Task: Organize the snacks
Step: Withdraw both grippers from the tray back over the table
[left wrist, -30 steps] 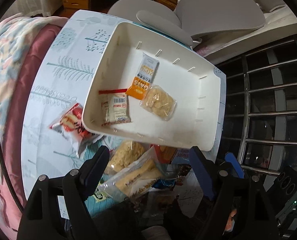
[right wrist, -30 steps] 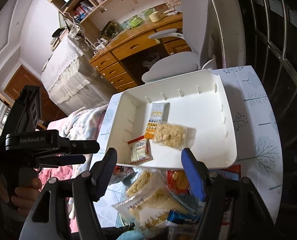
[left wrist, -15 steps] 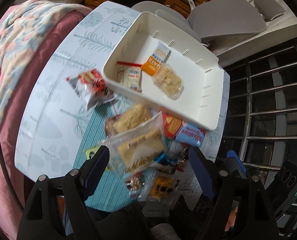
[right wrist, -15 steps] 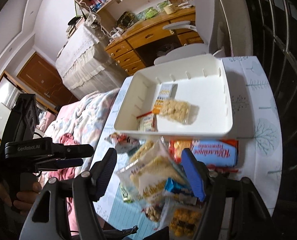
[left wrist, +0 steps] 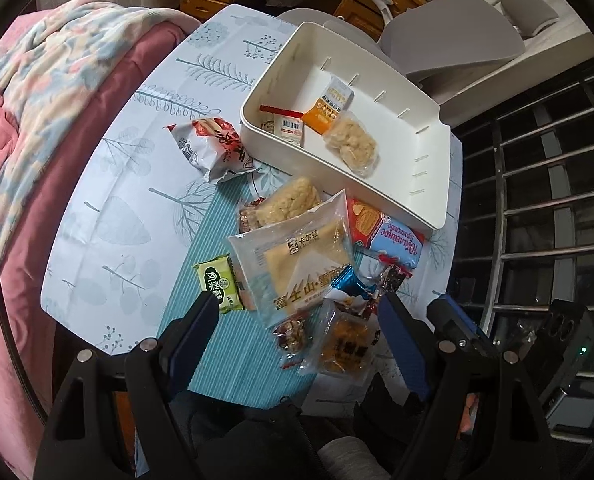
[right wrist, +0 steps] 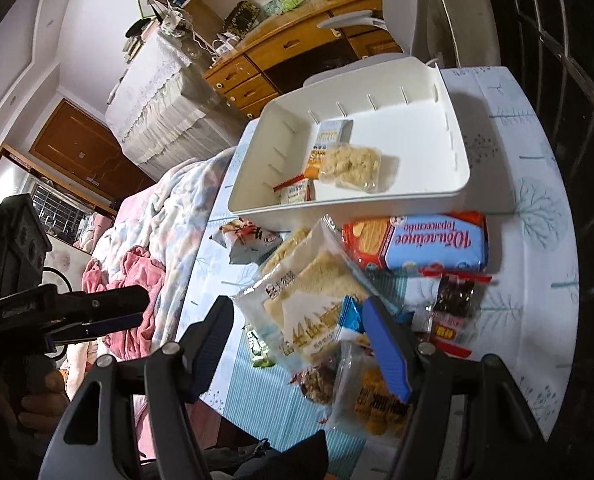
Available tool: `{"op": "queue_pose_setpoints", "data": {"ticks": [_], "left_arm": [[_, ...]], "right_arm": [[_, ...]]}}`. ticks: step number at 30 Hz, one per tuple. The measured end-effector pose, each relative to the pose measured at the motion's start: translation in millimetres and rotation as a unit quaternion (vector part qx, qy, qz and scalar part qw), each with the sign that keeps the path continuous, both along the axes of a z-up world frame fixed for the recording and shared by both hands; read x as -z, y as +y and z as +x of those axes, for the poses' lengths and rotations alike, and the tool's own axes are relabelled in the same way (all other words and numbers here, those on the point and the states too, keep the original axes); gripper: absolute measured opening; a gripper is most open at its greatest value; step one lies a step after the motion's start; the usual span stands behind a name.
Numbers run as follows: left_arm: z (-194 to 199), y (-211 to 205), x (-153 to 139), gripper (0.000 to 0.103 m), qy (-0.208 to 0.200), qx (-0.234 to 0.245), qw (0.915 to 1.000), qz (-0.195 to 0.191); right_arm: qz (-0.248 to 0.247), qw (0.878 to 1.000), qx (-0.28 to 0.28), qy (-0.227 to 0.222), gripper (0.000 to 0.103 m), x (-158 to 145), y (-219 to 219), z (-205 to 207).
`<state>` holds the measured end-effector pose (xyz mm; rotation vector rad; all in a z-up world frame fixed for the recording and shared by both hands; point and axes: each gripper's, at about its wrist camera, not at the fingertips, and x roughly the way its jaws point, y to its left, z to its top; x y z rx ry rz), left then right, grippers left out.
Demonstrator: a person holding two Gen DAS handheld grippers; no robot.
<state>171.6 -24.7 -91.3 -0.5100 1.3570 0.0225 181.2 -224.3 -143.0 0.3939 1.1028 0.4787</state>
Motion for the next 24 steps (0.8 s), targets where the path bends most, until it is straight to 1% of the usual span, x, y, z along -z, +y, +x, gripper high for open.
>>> {"op": "queue_pose_setpoints", "data": {"ticks": [3, 8, 11, 16, 18, 19, 20, 24], "left_arm": [[-0.9, 6.5, 0.7, 0.080, -0.001, 0.010, 0.9999, -0.004], [-1.7, 23.0, -1.0, 0.080, -0.009, 0.041, 0.9991, -0.007], [-1.1, 39.0, -3.1, 0.080, -0.016, 0.060, 0.9980, -0.012], [-1.3, 74.0, -6.0, 0.080, -0.016, 0.088, 0.9959, -0.011], [-0.9, 88.0, -4.6, 0.080, -0.013, 0.098, 0.9950, -0.013], [-0.5, 93.9, -3.6, 0.080, -0.012, 0.104, 0.9945, -0.012], [-0.2, 99.9, -2.5, 0.080, -0.011, 0.110, 0.9938, -0.011], [2.0, 121.9, 4.3, 0.081, -0.008, 0.141, 0.9900, 0.001]], "right_arm": [[-0.007, 1.000, 0.011, 0.004, 0.068, 0.5, 5.2, -3.2], [-0.011, 0.999, 0.049, 0.013, 0.068, 0.6, 19.8, -6.8], [-0.021, 0.997, 0.077, 0.018, 0.068, -0.8, 31.7, -8.8], [-0.021, 0.992, 0.124, 0.019, 0.068, -4.0, 51.1, -13.6], [-0.025, 0.989, 0.145, 0.025, 0.071, -2.0, 60.2, -17.4], [-0.025, 0.988, 0.153, 0.026, 0.080, -1.0, 63.5, -19.4], [-0.024, 0.986, 0.163, 0.027, 0.085, -0.1, 66.9, -22.1], [-0.028, 0.977, 0.208, 0.033, 0.085, 6.4, 81.3, -36.4]]}}
